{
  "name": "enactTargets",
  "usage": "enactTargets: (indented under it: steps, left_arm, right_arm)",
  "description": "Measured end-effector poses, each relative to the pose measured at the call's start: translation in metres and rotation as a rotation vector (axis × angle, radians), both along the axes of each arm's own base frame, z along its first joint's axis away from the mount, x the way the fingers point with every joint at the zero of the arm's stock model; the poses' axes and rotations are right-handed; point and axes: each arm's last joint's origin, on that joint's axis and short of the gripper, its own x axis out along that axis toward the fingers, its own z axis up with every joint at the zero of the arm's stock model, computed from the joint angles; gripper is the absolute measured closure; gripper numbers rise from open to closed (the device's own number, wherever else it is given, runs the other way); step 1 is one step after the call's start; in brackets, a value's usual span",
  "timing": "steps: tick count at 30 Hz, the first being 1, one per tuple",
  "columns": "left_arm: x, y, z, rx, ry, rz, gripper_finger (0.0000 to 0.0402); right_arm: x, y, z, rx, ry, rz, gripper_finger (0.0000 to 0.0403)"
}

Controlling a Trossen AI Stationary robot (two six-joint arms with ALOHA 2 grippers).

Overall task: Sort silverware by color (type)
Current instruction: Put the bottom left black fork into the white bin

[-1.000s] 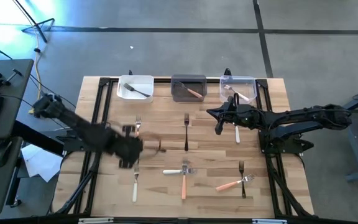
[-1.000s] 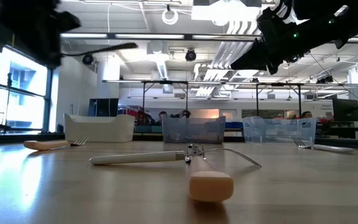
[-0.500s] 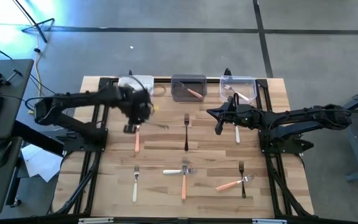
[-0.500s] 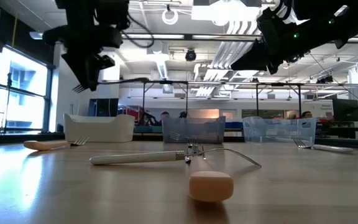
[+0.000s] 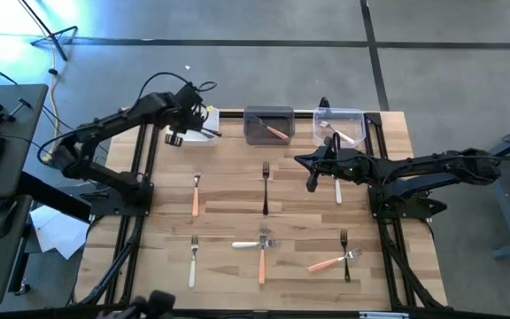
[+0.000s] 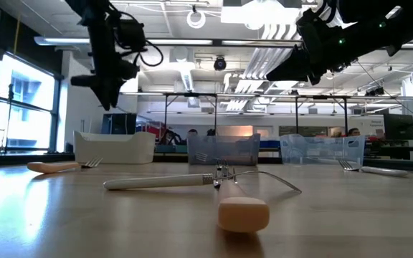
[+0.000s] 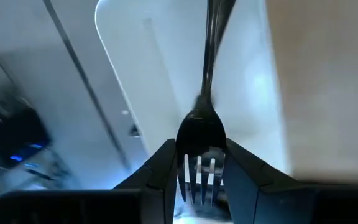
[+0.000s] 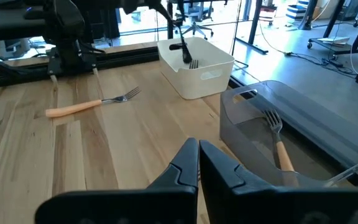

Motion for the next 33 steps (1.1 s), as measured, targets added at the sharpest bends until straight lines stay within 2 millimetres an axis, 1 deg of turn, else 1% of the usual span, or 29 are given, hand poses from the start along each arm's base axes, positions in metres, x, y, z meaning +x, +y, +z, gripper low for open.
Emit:
enactTargets:
  steps: [4,7,13,19,28,33]
  left_arm:
    - [0.001,0.020,-0.014,0.040,0.148,-0.081,0.0318]
    - [-0.004,0.031,-0.022,0.008,0.202,-0.097,0.0318]
    - [-0.012,0.043,-0.033,-0.063,0.181,-0.073,0.0318]
    - [-0.010,0.051,-0.045,-0.127,0.135,-0.092,0.0318]
    - [-0.003,0.064,-0.078,-0.202,0.178,-0.062,0.0319]
    - [-0.001,0.067,-0.085,-0.202,0.185,-0.041,0.0316]
  right_arm:
    - [0.000,0.000,0.000,0.000,0.003,0.000,0.0402]
    - [0.000,0.000,-0.002,0.002,0.017,0.000,0.0402]
    - [-0.001,0.000,-0.002,-0.018,0.033,0.006,0.0402]
    - [-0.001,-0.001,-0.002,-0.037,0.040,0.009,0.0402]
    - [-0.001,-0.001,-0.002,-0.037,0.040,0.009,0.0402]
    - [-0.001,-0.001,-0.002,-0.037,0.039,0.009,0.0402]
